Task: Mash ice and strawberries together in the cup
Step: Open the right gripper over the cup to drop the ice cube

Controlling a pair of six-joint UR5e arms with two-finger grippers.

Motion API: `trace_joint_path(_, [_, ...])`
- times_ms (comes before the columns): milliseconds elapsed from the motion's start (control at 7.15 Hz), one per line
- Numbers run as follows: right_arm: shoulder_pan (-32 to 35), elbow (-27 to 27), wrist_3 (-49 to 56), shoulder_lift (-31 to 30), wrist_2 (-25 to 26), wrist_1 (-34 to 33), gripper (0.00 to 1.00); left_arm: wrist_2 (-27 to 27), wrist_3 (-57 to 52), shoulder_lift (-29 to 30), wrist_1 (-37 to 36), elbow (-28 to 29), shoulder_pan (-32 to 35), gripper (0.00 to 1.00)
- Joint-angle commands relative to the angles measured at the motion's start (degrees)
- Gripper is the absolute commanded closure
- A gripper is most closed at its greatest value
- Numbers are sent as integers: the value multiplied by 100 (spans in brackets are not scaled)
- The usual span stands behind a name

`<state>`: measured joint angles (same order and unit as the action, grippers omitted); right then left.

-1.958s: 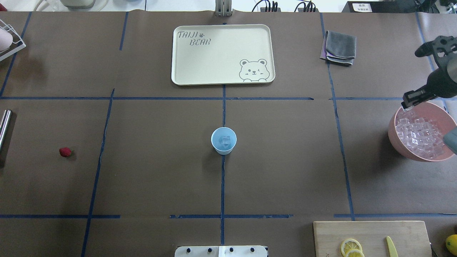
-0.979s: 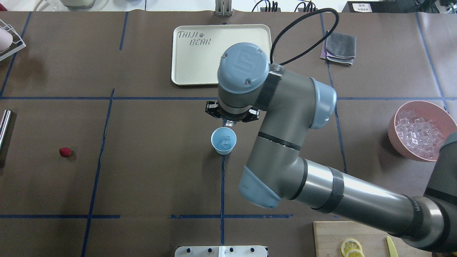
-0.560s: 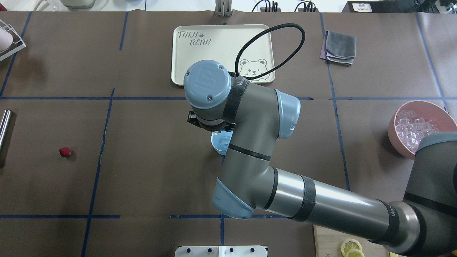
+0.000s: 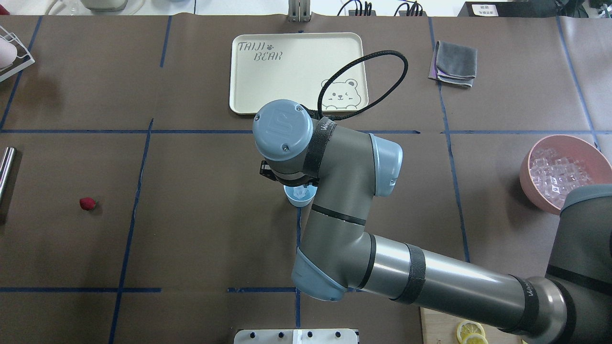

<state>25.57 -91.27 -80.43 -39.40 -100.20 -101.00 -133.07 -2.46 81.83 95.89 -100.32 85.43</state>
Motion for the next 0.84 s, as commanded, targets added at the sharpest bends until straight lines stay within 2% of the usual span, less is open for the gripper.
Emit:
trace_joint_path(0, [-17, -31, 1, -15, 9, 10, 1, 0, 0, 0, 0, -5, 0, 0])
trace_joint_path(140, [1, -110, 45, 20, 1, 1, 1, 0, 0, 0, 0, 4, 0, 0])
trace_joint_path(280, [349, -241, 167, -32, -95, -7, 1, 0, -9, 0, 0, -5, 0, 0])
trace_joint_path(420, [831, -268, 725, -207, -392, -8, 1, 26, -9, 0, 0, 12, 0, 0])
trace_joint_path(560, [1427, -321, 1401, -487, -900, 1, 1, 61, 9, 0, -9, 12, 0, 0])
trace_joint_path(699, [2051, -330, 2382, -890, -1331, 36, 1, 44, 52, 61, 9, 4, 0, 0])
